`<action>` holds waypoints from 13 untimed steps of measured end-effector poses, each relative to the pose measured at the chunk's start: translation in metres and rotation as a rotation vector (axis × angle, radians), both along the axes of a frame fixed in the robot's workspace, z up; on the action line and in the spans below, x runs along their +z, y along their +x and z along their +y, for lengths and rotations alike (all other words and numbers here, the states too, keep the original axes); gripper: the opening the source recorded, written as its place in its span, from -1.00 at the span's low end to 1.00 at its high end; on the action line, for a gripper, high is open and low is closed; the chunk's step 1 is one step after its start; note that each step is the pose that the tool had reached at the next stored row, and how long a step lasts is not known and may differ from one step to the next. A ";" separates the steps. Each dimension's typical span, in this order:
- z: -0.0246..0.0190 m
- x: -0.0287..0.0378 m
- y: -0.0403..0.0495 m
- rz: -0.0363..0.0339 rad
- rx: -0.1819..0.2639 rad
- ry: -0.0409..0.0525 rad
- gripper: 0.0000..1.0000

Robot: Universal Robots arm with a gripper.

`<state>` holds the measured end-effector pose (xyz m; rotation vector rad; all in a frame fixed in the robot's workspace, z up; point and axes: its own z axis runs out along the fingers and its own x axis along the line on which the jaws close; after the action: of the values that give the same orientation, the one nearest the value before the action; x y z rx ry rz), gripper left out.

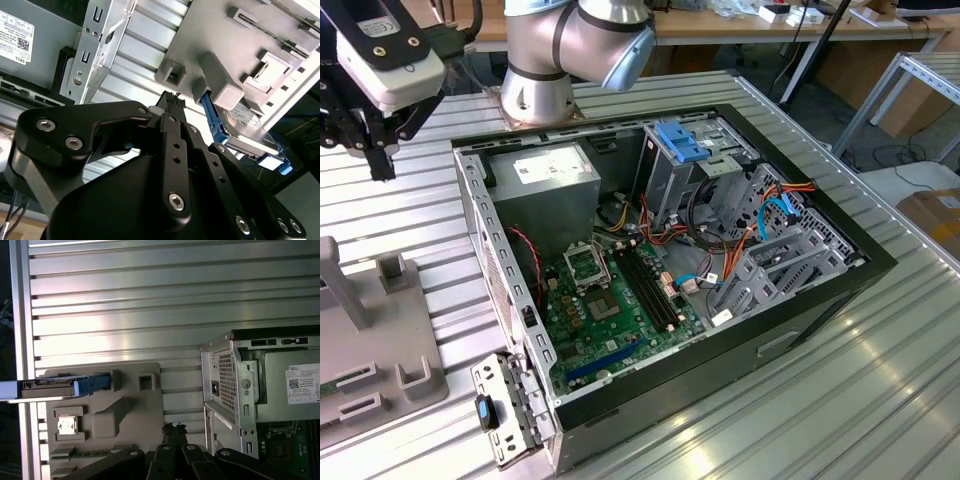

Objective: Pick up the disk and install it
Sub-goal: 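Reach for the disk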

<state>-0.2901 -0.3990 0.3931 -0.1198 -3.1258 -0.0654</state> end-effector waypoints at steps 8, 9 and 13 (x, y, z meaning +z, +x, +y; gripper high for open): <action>0.0000 -0.0002 -0.0159 -0.0003 0.000 0.0001 -0.79; 0.0000 -0.0002 -0.0160 -0.0002 0.000 0.0000 -0.79; 0.0000 -0.0003 -0.0213 -0.0003 0.000 0.0001 -0.79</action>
<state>-0.3114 -0.3990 0.3928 -0.1198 -3.1261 -0.0655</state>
